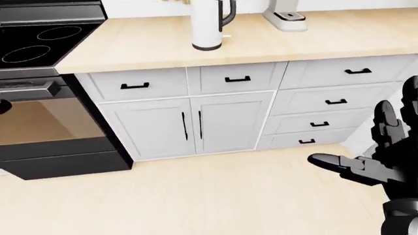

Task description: Close the lid of the electric kettle.

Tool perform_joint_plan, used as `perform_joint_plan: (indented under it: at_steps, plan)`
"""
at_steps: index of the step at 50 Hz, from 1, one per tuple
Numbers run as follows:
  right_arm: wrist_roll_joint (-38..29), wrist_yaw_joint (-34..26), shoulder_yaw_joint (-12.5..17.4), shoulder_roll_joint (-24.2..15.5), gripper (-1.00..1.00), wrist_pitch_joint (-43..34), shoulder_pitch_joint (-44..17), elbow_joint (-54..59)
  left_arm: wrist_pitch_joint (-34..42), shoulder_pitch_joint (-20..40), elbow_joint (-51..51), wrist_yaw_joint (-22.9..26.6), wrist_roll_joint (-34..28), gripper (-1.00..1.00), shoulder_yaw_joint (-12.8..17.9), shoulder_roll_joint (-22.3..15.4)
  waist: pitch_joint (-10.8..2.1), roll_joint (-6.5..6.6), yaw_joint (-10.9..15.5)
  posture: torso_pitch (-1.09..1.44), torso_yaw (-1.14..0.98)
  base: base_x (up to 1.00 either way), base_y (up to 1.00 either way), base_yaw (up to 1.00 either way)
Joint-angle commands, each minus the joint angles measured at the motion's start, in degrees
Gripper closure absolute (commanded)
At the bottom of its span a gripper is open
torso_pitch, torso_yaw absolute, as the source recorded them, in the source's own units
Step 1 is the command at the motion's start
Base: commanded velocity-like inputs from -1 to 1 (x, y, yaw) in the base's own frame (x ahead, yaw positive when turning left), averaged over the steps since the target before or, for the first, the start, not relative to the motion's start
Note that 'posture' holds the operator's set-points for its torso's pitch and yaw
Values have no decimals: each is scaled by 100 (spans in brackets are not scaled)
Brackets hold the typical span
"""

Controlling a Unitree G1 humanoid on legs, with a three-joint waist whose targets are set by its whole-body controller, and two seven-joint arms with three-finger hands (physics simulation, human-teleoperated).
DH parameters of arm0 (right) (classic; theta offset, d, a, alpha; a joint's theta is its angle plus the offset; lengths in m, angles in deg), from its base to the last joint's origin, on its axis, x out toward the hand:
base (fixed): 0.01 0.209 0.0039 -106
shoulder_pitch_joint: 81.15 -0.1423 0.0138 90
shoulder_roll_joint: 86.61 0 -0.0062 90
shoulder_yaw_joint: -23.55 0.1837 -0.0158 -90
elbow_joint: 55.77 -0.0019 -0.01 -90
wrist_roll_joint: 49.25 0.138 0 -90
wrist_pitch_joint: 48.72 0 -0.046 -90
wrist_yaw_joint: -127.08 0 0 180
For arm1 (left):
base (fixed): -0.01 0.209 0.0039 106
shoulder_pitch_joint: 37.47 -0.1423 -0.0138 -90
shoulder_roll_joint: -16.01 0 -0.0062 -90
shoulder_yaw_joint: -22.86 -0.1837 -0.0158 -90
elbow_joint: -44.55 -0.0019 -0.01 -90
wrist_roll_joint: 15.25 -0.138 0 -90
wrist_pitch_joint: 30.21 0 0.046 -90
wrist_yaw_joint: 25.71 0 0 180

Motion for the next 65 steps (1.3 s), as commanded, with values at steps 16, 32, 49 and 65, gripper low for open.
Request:
perform_joint_plan:
  at_steps: [16,32,49,65]
  plan:
    - [272,195,-91,-113,-100,233,-139,-137,-115,101,161,-58,19,-100,165,-136,-25,32,74,0,0,0,0,0]
    - [328,310,-169,-179,-100,47,-172,-111,-116,105,171,-47,-8,-100,139,-113,-48,100,81,0,0,1,0,0]
    - [217,259,-207,-138,-100,75,-164,-97,-154,92,118,31,-96,-100,143,-77,-51,166,79,0,0,5,0,0]
    - [146,239,-273,-73,-100,140,-152,-82,-197,105,63,37,-113,-100,122,-83,8,-153,115,0,0,29,0,0]
